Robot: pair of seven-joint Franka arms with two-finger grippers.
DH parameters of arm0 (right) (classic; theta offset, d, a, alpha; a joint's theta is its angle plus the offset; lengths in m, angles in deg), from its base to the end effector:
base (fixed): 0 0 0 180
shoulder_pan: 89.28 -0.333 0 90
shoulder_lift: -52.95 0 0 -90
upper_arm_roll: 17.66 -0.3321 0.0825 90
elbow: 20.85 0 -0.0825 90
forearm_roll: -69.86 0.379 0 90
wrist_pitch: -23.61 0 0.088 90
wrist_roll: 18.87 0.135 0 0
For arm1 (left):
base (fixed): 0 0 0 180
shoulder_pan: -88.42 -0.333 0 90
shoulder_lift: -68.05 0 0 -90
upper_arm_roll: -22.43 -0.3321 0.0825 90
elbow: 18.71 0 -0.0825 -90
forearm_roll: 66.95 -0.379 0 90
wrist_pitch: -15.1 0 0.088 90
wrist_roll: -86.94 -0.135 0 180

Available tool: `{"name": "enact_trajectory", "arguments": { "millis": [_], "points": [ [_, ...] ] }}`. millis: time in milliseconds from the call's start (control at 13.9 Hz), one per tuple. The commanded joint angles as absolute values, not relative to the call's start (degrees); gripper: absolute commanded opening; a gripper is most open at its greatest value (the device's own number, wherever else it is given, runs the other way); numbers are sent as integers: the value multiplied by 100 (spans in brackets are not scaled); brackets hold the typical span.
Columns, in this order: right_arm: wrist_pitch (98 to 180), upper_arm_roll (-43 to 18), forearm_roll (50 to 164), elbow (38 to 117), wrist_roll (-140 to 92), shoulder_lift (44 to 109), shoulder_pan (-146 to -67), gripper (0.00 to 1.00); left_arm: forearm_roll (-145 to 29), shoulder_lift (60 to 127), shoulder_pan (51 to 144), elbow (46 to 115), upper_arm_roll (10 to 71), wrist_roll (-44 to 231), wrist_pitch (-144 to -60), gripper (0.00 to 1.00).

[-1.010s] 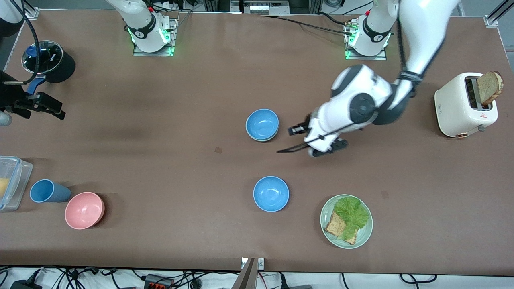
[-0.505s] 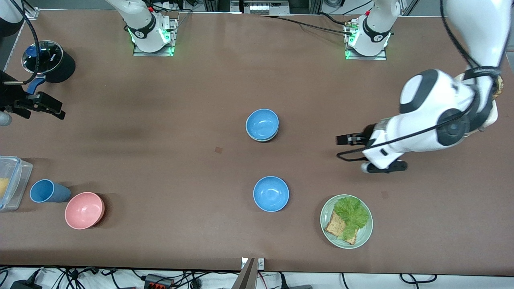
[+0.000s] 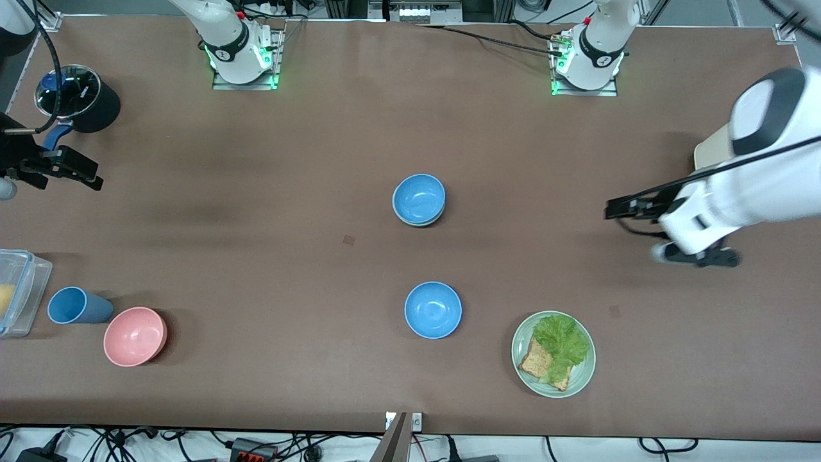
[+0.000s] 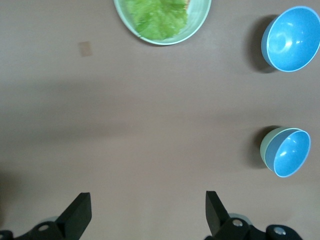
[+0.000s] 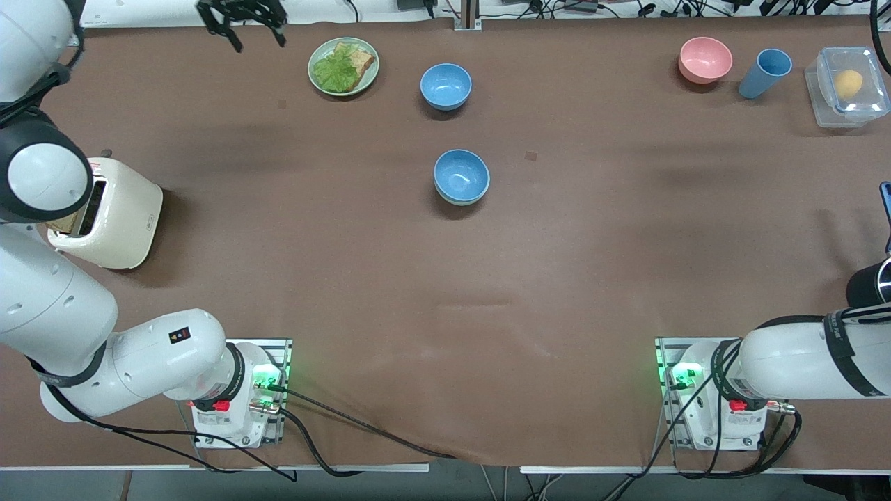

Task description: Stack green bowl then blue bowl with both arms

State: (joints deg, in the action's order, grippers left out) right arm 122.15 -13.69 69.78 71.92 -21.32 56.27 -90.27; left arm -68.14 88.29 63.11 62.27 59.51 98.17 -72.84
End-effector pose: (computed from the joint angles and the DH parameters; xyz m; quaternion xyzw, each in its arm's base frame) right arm 0.5801 -0.0293 0.5706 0.9998 -0.0044 0.0213 0.0037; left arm 0.6215 -0.0688 0.5094 0.9922 0.0013 -0.0977 0.0775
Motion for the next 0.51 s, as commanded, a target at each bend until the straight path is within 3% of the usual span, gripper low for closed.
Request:
{"name": "enact_trajectory", "arguments": {
  "millis": [0,289,433],
  "points": [
    [12161,-1423,6978,7144,-2186,5603,-8989,100,-6433,7556,6213,7109,5279,9346,-7278,100],
    [12161,-1432,6978,7144,-2142,5603,-8998,100,-6485,7218,7389,7375,3987,9327,-7235,100],
    [12161,-1415,6978,7144,-2185,5603,-8980,100,-6432,6947,7611,7541,3790,9283,-7130,100]
  ]
}}
